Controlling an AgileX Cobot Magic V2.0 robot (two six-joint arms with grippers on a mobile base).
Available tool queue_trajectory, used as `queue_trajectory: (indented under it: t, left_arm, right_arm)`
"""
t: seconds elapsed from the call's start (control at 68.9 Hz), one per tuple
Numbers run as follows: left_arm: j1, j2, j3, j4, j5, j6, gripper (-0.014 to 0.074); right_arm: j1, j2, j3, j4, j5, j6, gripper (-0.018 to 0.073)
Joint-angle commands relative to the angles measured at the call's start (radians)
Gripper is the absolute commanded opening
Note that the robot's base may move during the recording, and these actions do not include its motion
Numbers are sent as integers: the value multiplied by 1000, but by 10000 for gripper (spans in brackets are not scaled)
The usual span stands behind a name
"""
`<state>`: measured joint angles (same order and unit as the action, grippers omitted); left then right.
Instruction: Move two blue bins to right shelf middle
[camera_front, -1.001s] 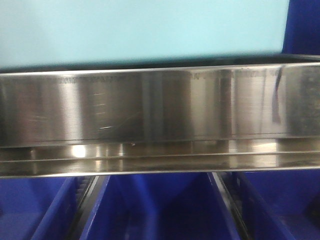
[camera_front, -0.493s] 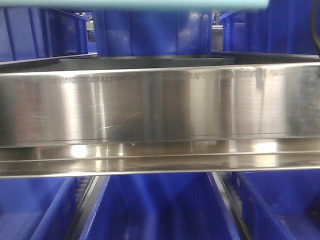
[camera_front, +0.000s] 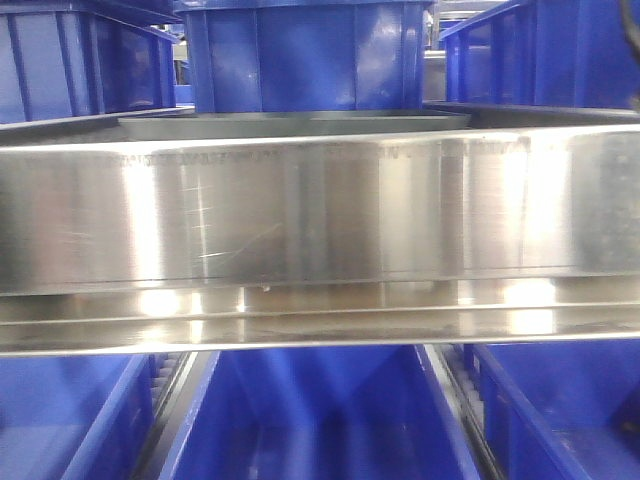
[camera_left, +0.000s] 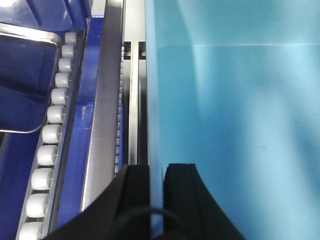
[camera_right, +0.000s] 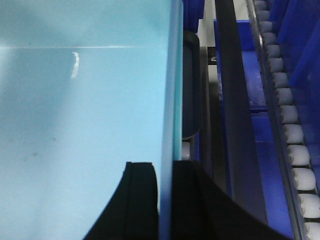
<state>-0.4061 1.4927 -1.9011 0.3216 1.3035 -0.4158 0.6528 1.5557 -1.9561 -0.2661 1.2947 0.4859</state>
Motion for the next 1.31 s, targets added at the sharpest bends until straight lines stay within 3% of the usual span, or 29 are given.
queue_trajectory:
  t: [0.0, 1.292]
  left_arm:
    - [-16, -23, -17, 4, -82, -6, -111]
    - [-16, -23, -17, 26, -82, -6, -111]
  right_arm:
    - [8, -15, -12, 7, -74, -6, -163]
    - [8, -15, -12, 7, -74, -6, -163]
